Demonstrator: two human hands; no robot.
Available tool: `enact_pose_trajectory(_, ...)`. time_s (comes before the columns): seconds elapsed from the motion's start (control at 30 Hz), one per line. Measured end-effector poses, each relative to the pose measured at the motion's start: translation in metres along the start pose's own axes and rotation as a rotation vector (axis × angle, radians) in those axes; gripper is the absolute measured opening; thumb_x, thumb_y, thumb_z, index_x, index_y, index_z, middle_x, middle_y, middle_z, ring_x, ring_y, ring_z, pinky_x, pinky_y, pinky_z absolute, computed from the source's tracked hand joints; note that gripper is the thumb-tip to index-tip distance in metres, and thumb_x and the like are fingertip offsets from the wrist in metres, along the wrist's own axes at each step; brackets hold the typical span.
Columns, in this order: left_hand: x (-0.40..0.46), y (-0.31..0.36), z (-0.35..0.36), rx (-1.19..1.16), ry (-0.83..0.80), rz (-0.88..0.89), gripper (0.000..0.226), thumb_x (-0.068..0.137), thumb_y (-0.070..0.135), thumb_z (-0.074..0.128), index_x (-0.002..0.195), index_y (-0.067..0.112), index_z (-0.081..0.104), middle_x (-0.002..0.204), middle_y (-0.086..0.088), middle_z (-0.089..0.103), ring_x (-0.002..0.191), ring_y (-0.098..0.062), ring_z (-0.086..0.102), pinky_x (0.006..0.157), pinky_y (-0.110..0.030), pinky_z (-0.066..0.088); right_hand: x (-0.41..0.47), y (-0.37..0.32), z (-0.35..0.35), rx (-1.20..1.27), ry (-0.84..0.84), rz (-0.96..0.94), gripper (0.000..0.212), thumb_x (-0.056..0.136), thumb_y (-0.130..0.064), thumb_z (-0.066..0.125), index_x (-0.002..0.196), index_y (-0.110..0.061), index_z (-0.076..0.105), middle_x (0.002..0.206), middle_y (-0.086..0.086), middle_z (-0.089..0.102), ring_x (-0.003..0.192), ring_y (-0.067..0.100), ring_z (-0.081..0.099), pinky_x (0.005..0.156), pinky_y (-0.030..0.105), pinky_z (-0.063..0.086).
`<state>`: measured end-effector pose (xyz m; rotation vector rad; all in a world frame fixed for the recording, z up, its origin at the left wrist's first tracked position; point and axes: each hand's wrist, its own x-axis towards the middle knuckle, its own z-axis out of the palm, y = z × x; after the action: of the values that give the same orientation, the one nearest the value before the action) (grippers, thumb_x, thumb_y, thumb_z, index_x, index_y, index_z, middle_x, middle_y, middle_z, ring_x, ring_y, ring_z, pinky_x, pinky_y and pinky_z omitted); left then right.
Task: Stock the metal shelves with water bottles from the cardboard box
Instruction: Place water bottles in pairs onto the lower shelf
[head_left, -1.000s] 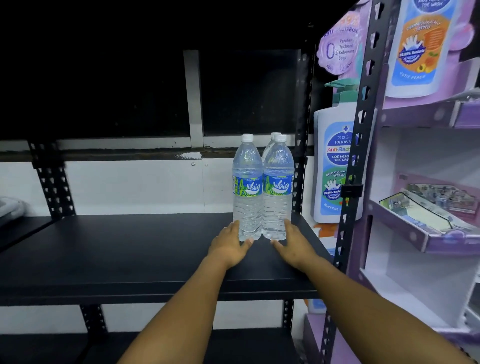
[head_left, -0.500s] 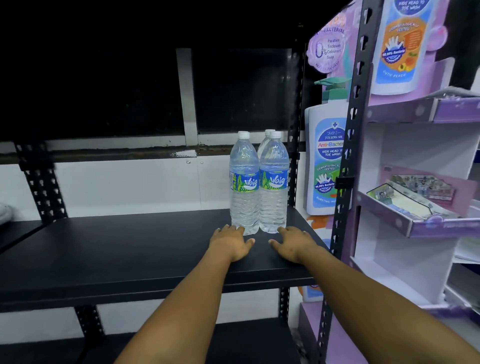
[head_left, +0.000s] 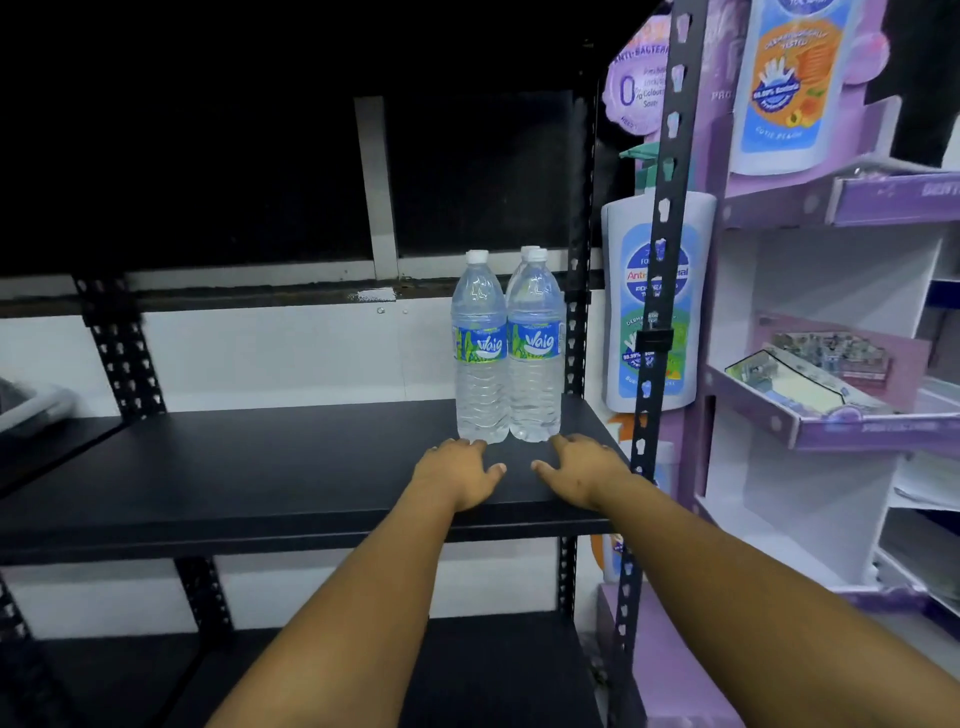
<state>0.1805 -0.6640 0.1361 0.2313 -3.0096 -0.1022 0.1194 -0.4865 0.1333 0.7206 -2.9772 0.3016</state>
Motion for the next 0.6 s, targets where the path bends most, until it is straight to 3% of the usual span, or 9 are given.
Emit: enact_pose_trajectory(0.6, -0.141, 0.037, 0.028, -0.053, 0.017, -0.057, 0.063, 0.1, 0.051, 0.035, 0.152, 0.016, 0.027, 0.155, -0.008, 0.034, 0.143, -0.025, 0.029, 0.115, -0.042, 0.028, -0.141, 0.0, 0.019, 0.07, -0.01, -0.065, 0.065, 0.097, -0.051, 0.037, 0.15, -0.016, 0.026, 0.152, 0.011, 0.032, 0.139, 0.03, 0.032, 0.112, 0.044, 0.027)
